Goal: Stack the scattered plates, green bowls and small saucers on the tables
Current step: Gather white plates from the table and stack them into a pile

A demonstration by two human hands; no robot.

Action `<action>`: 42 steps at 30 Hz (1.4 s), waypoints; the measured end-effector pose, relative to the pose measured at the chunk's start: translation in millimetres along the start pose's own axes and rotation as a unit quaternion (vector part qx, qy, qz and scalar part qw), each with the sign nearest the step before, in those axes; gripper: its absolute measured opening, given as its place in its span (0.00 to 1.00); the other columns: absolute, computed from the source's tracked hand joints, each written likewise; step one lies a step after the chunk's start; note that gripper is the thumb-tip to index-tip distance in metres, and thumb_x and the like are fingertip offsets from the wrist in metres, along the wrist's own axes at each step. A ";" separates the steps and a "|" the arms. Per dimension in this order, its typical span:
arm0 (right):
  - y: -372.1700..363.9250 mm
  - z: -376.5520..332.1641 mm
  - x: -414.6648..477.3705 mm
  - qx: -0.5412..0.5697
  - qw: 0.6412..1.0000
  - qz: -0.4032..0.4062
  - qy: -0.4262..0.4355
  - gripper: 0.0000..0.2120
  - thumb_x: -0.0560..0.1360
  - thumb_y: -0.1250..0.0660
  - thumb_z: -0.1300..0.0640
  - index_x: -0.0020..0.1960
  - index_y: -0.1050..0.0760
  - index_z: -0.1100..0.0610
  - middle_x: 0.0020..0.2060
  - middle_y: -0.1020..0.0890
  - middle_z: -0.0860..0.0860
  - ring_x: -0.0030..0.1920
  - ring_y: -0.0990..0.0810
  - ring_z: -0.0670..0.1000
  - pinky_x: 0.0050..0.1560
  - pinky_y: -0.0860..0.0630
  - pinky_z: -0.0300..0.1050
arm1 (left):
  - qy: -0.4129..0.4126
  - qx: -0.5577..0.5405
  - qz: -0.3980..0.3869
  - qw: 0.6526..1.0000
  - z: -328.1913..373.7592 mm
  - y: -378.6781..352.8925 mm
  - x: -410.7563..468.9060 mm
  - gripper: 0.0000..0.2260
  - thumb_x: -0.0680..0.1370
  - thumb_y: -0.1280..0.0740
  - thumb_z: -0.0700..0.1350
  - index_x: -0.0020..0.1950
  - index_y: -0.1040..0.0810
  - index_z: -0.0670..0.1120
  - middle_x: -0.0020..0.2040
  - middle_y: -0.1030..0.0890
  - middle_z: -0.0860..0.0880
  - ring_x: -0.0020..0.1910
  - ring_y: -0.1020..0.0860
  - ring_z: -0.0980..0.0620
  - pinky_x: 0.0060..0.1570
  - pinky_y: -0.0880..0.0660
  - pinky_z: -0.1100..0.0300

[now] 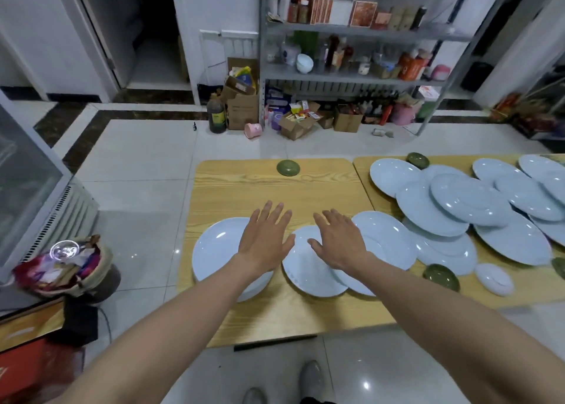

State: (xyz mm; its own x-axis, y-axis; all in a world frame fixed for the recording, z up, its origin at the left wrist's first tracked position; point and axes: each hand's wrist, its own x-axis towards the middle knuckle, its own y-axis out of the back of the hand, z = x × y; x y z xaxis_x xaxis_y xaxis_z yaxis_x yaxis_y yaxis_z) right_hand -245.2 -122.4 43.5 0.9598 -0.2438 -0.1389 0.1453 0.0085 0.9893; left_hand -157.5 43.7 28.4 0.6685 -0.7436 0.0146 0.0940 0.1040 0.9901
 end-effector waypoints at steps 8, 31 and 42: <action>1.5 60.9 -16.2 0.007 0.999 0.016 -0.027 0.32 0.82 0.46 0.41 0.80 0.48 0.56 0.78 0.41 0.56 0.79 0.46 0.56 0.77 0.47 0.52 | -0.028 0.008 -0.007 1.000 54.7 -13.4 21.6 0.26 0.83 0.49 0.57 0.80 0.46 0.49 0.81 0.48 0.47 0.79 0.52 0.45 0.76 0.51 0.48; -62.0 200.4 -13.2 0.231 0.969 -0.062 -0.056 0.30 0.81 0.40 0.45 0.78 0.42 0.58 0.74 0.34 0.56 0.73 0.36 0.57 0.67 0.33 0.52 | 0.148 -0.060 -0.125 0.979 180.7 -81.6 71.6 0.27 0.82 0.45 0.57 0.79 0.45 0.48 0.80 0.47 0.44 0.78 0.49 0.42 0.73 0.44 0.44; -96.6 214.8 -16.9 0.379 0.899 -0.113 -0.189 0.25 0.78 0.33 0.50 0.68 0.32 0.63 0.64 0.25 0.58 0.64 0.27 0.58 0.58 0.32 0.47 | 0.294 -0.280 -0.138 0.903 172.8 -118.3 85.4 0.28 0.80 0.37 0.57 0.77 0.40 0.51 0.67 0.30 0.42 0.66 0.30 0.40 0.60 0.30 0.49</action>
State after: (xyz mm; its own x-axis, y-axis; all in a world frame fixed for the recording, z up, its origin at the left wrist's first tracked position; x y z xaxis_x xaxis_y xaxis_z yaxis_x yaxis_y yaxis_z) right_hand -327.1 -327.4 -40.4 0.7556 -0.4699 -0.4564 -0.0169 -0.7105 0.7035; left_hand -239.0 -146.3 -63.4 0.8235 -0.3295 -0.4619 0.5654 0.4087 0.7164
